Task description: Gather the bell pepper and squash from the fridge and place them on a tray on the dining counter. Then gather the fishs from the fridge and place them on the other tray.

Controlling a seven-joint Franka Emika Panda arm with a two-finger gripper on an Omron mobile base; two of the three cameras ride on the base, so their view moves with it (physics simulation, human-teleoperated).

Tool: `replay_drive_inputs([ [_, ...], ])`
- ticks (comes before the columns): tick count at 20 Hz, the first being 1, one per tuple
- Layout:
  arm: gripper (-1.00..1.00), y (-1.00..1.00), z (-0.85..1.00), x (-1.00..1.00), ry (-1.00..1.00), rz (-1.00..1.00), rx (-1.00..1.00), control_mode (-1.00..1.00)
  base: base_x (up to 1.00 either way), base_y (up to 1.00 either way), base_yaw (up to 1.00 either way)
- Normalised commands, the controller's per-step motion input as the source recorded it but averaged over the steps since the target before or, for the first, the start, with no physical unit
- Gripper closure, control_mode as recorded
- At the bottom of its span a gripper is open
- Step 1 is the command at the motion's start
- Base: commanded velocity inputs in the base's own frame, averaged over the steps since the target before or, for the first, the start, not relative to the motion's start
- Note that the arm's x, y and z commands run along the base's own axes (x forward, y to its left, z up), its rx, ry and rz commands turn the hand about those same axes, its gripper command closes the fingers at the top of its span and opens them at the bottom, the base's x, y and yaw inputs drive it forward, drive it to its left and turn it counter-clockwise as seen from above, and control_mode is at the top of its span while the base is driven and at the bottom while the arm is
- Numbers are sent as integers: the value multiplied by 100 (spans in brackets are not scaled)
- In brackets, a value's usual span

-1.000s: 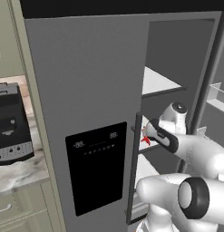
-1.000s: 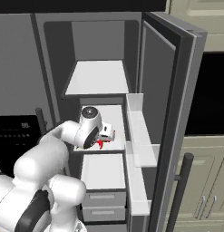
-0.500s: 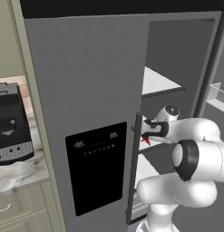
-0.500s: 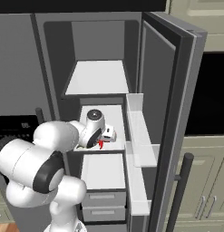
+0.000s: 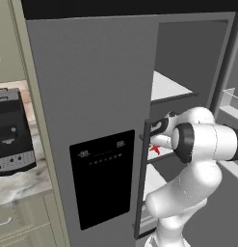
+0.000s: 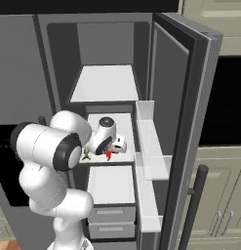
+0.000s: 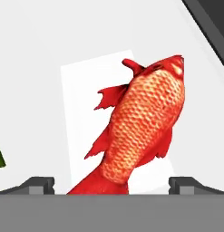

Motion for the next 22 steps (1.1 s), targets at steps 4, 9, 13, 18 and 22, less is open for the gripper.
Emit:
replay_drive_inputs([
  [4,-100,0,-35,36,3,0,3,-100,0,0,0],
  [9,-100,0,-40,34,0,0,3,-100,0,0,0],
  [13,100,0,-64,19,2,0,3,-100,0,0,0],
  [18,100,0,-37,0,0,0,0,-100,0,0,0],
  [22,100,0,-6,0,-1,-2,0,-100,0,0,0],
])
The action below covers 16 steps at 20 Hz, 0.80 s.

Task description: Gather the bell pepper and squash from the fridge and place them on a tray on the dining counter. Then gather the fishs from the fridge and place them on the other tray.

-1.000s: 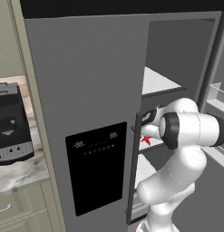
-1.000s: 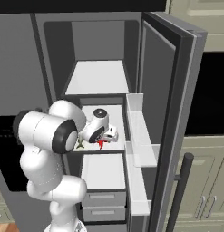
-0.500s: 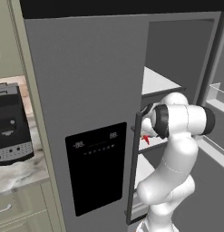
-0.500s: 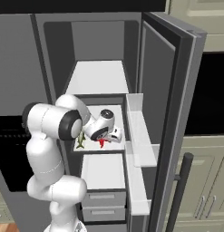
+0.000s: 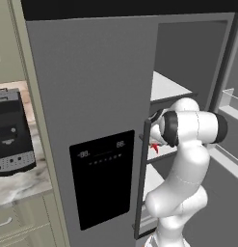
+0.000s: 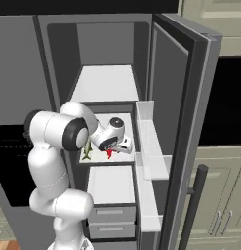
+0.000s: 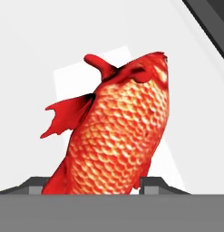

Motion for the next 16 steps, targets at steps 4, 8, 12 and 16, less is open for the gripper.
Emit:
replay_drive_inputs([
  [4,100,-6,6,-59,-27,0,3,-100,0,0,0],
  [8,100,-8,9,-70,-27,0,3,-100,0,0,0],
  [12,100,2,51,-82,-21,1,0,-100,0,0,0],
  [16,100,22,76,-47,-17,0,-2,-100,0,0,0],
])
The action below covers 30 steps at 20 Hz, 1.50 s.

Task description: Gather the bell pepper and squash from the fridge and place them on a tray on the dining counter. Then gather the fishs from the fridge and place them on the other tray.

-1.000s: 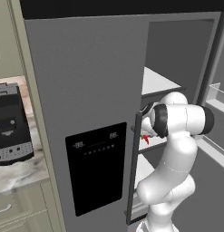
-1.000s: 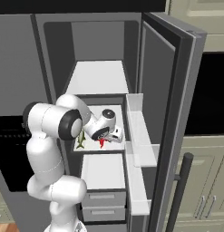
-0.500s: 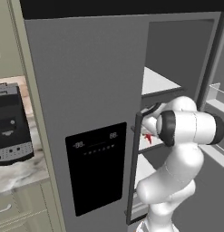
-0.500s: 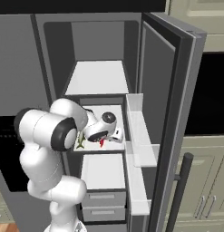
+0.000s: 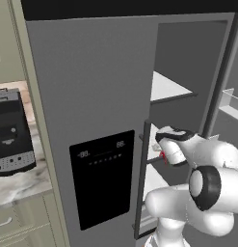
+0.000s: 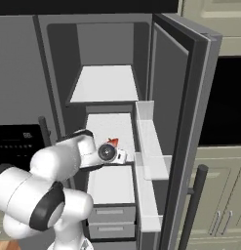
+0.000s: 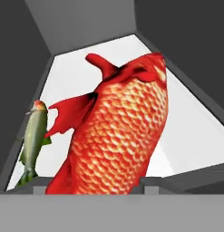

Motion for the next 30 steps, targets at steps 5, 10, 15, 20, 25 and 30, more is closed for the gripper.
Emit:
replay_drive_inputs([
  [5,100,12,85,-23,-5,0,-6,-100,0,0,0],
  [10,100,0,96,-35,-2,0,-2,-100,0,0,0],
  [15,100,0,81,-66,17,0,-13,-100,0,0,0],
  [20,100,13,46,-98,16,1,-7,-100,0,0,0],
  [25,100,8,60,-100,-14,8,-5,-100,0,0,0],
  [30,100,45,55,-87,-9,10,-5,-100,0,0,0],
])
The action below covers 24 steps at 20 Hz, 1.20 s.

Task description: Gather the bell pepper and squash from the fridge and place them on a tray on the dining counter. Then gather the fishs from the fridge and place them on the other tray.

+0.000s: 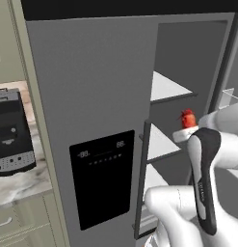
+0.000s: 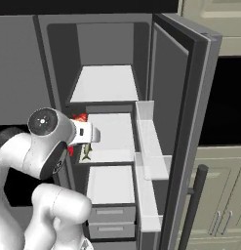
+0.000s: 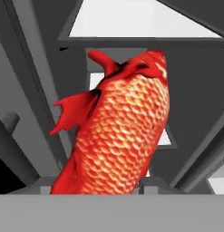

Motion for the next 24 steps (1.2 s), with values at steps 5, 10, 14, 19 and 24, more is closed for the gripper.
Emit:
replay_drive_inputs([
  [5,100,64,48,-85,0,11,-5,-100,0,0,0],
  [10,100,15,2,-20,0,2,0,100,-80,23,3],
  [14,100,0,0,0,0,0,0,100,-100,55,0],
  [19,100,0,0,0,0,0,0,100,-98,100,1],
  [24,100,0,0,0,0,0,0,100,-60,100,-7],
])
